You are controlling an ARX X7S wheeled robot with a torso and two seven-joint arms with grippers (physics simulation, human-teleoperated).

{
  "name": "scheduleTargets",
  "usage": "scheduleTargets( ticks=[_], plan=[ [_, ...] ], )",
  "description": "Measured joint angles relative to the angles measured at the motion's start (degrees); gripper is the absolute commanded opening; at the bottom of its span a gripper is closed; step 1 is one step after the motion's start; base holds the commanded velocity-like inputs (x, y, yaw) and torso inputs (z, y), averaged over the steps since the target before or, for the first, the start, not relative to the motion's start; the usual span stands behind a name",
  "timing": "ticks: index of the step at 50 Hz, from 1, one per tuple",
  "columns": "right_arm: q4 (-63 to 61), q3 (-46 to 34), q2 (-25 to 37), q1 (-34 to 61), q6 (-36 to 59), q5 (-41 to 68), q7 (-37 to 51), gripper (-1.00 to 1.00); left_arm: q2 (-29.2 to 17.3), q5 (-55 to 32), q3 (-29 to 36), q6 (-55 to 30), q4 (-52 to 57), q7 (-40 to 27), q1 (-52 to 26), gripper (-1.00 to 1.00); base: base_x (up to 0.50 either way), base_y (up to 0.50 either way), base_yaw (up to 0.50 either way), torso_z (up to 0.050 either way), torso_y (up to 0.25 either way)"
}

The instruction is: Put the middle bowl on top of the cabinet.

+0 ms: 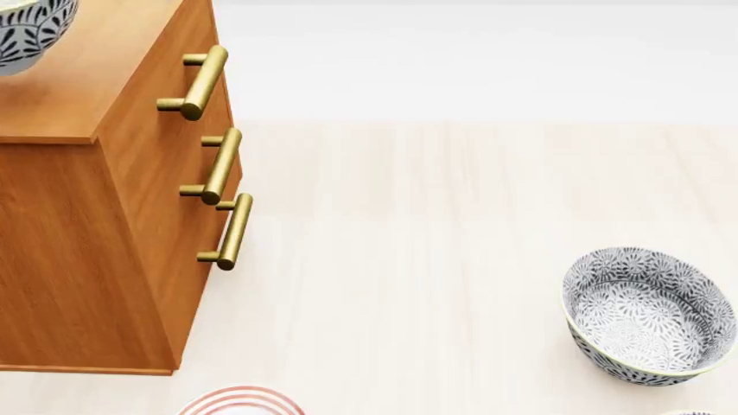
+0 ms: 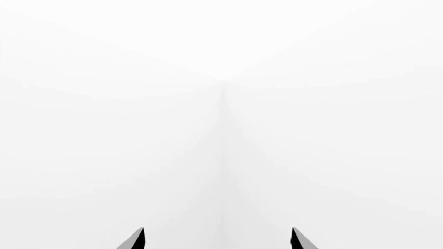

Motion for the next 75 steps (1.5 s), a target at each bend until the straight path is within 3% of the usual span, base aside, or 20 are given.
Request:
scheduleTargets(
  ticks=[17, 18, 29, 41, 58, 75],
  plan=[
    [0.0, 0.7, 0.1, -0.8, -0.4, -0.3, 0.0, 1.0, -0.3, -12.2, 14.3, 1.9, -0.1, 1.7, 0.6, -1.0, 0.0, 0.0, 0.0, 0.0, 0.001],
    [0.0, 0.7, 0.1, -0.9, -0.5, -0.3, 0.0, 1.0, -0.3, -12.8, 15.0, 1.8, -0.1, 1.8, 0.7, 1.0, 0.0, 0.0, 0.0, 0.0, 0.0],
    [0.0, 0.4, 0.3, -0.4, -0.4, -0.3, 0.0, 1.0, -0.2, -17.1, 21.5, 2.4, -0.3, 3.5, -0.1, 1.0, 0.0, 0.0, 0.0, 0.0, 0.0],
    [0.0, -1.4, 0.7, 2.1, 0.7, 0.3, 0.0, 1.0, 0.6, -15.7, 29.3, 6.1, 1.4, 5.9, -4.1, 1.0, 0.0, 0.0, 0.0, 0.0, 0.0],
    [0.0, -1.8, 1.2, 2.9, 1.0, 0.8, 0.0, 1.0, -7.9, -0.1, 35.6, 26.2, 37.4, 6.2, -17.3, 1.0, 0.0, 0.0, 0.0, 0.0, 0.0],
    [0.0, -1.3, 1.7, 2.0, 0.6, 0.8, 0.0, 1.0, -13.7, 22.5, 37.5, 40.2, 60.8, 4.8, -20.0, 1.0, 0.0, 0.0, 0.0, 0.0, 0.0]
  ],
)
